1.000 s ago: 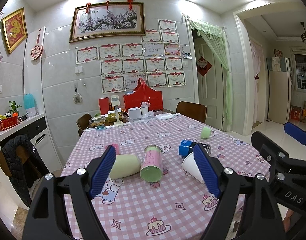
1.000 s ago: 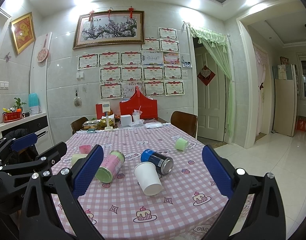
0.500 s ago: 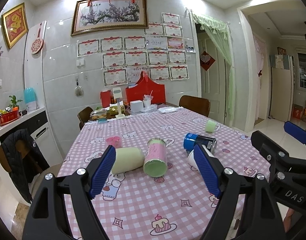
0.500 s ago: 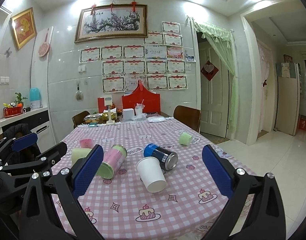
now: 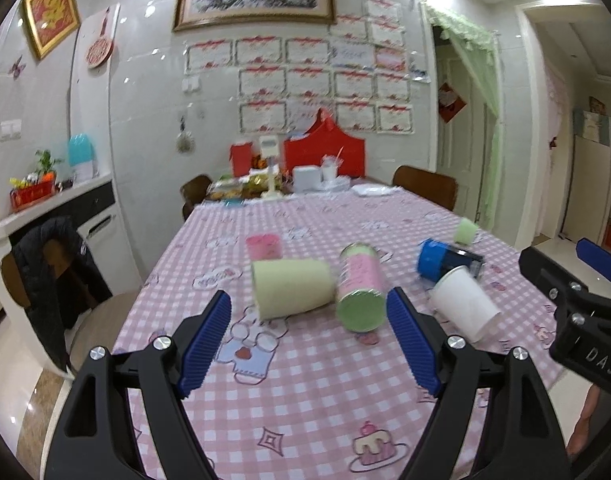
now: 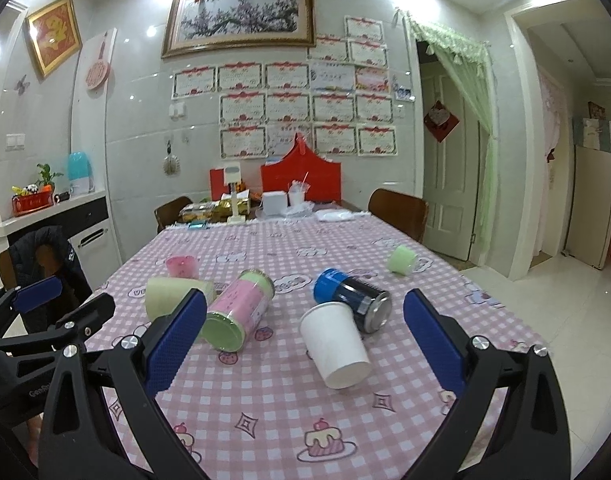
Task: Flip cup upside down
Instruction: 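Move the right tool toward the white paper cup lying on its side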
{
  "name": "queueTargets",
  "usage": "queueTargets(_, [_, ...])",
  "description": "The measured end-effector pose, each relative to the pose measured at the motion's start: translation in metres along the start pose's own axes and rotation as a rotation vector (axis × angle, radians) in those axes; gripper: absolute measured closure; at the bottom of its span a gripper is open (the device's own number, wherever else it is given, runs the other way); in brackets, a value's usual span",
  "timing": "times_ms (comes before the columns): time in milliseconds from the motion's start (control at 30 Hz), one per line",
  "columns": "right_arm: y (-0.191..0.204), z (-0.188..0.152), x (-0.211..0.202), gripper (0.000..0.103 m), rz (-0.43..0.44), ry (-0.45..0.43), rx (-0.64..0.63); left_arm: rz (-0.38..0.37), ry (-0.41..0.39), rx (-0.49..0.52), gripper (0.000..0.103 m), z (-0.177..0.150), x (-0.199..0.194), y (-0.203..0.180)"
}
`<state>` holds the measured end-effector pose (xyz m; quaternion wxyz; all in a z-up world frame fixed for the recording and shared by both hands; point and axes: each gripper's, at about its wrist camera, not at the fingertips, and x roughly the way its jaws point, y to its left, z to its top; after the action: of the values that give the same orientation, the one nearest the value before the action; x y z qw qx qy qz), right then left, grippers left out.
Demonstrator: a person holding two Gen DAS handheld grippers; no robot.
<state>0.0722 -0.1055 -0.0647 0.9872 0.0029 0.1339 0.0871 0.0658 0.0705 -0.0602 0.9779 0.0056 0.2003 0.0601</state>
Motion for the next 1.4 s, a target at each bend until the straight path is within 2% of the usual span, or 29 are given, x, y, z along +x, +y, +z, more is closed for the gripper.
queueTargets(300, [0.001, -0.002, 0.039, 0.008, 0.029, 0.068, -0.004, 0.030, 0.114, -0.063, 0.024, -0.006, 0.048, 0.019])
queueTargets(533, [-0.023, -0.005, 0.054, 0.008, -0.008, 0.101, 0.021, -0.027, 0.200, -0.101, 0.024, -0.005, 0.082, 0.006])
queueTargets(733, [-0.060, -0.002, 0.053, 0.008, -0.074, 0.104, 0.071, -0.122, 0.244, -0.082, 0.024, 0.002, 0.104, -0.030])
queueTargets(900, [-0.099, -0.002, 0.052, 0.008, -0.124, 0.101, 0.128, -0.220, 0.278, -0.057, 0.024, 0.008, 0.119, -0.078])
queueTargets(1100, [-0.137, -0.007, 0.056, 0.008, -0.153, 0.107, 0.190, -0.258, 0.330, -0.008, 0.024, 0.008, 0.137, -0.143])
queueTargets(1233, [-0.165, -0.017, 0.058, 0.008, -0.170, 0.119, 0.240, -0.274, 0.368, -0.002, 0.024, 0.007, 0.150, -0.170])
queueTargets(1400, [-0.192, -0.025, 0.063, 0.008, -0.180, 0.141, 0.290, -0.258, 0.432, 0.009, 0.024, 0.002, 0.169, -0.198])
